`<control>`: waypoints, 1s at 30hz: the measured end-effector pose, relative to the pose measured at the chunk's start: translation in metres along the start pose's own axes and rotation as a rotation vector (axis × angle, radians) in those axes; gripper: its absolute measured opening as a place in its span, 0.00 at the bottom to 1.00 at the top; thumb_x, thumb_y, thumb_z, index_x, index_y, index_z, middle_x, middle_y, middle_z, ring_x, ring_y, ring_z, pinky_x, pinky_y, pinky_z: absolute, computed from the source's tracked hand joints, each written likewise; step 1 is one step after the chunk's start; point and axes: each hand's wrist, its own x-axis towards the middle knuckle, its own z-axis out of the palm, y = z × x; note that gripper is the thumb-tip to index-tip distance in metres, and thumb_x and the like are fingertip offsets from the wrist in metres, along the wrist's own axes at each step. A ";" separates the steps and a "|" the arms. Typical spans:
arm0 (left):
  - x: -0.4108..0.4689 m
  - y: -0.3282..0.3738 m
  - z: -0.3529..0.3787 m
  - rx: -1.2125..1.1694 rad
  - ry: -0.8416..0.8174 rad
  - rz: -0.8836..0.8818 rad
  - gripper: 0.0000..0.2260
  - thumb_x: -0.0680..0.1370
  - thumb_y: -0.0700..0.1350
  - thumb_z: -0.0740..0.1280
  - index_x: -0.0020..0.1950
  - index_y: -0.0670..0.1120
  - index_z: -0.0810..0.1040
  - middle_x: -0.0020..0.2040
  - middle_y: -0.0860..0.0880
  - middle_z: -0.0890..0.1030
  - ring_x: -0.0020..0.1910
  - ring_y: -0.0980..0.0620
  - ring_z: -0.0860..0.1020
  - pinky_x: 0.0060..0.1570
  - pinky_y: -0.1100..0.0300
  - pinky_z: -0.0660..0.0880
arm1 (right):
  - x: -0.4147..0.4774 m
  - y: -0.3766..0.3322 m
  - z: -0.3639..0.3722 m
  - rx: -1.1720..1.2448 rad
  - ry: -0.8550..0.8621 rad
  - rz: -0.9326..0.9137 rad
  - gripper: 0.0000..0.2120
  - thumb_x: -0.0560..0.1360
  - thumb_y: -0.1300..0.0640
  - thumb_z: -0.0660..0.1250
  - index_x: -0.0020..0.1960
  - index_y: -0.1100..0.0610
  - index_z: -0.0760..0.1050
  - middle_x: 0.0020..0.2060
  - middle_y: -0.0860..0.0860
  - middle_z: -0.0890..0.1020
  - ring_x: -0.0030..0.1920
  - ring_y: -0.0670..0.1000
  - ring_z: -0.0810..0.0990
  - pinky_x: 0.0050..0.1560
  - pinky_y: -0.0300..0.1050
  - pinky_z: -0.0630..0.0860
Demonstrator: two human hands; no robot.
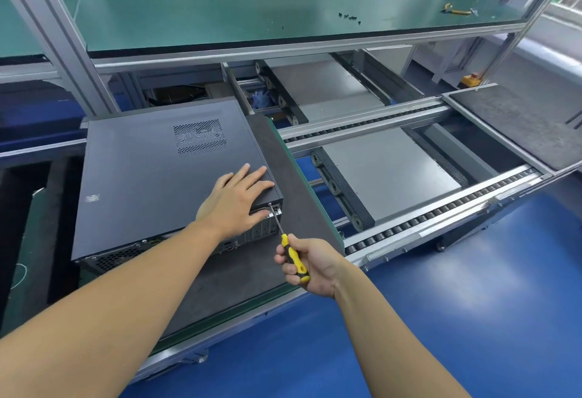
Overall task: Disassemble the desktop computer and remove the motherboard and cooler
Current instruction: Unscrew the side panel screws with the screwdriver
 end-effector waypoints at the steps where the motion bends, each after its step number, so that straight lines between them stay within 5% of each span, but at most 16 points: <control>1: 0.001 0.000 0.002 0.050 -0.026 -0.014 0.29 0.78 0.64 0.61 0.77 0.57 0.60 0.81 0.53 0.55 0.80 0.46 0.52 0.75 0.47 0.53 | 0.001 0.000 0.001 -0.013 0.018 -0.006 0.17 0.85 0.50 0.54 0.47 0.61 0.73 0.34 0.53 0.76 0.28 0.47 0.68 0.24 0.38 0.65; 16: 0.003 0.002 0.001 0.109 -0.061 -0.020 0.30 0.80 0.63 0.58 0.79 0.55 0.56 0.81 0.53 0.53 0.80 0.47 0.50 0.77 0.48 0.52 | 0.018 0.015 0.032 -0.585 0.398 -0.347 0.12 0.79 0.50 0.65 0.42 0.56 0.68 0.29 0.52 0.75 0.25 0.53 0.78 0.28 0.43 0.77; 23: 0.001 0.004 -0.002 0.101 -0.063 -0.030 0.30 0.80 0.64 0.57 0.79 0.55 0.56 0.81 0.54 0.53 0.80 0.47 0.49 0.77 0.48 0.52 | 0.015 0.013 0.023 -0.577 0.444 -0.266 0.14 0.78 0.45 0.65 0.45 0.54 0.67 0.33 0.50 0.67 0.28 0.49 0.66 0.23 0.38 0.64; 30: 0.002 0.004 -0.003 0.113 -0.068 -0.029 0.30 0.80 0.64 0.57 0.80 0.55 0.56 0.81 0.54 0.54 0.80 0.47 0.49 0.77 0.48 0.51 | 0.001 -0.008 0.014 -0.407 0.280 -0.091 0.16 0.81 0.54 0.59 0.40 0.60 0.77 0.36 0.55 0.79 0.26 0.48 0.71 0.28 0.41 0.69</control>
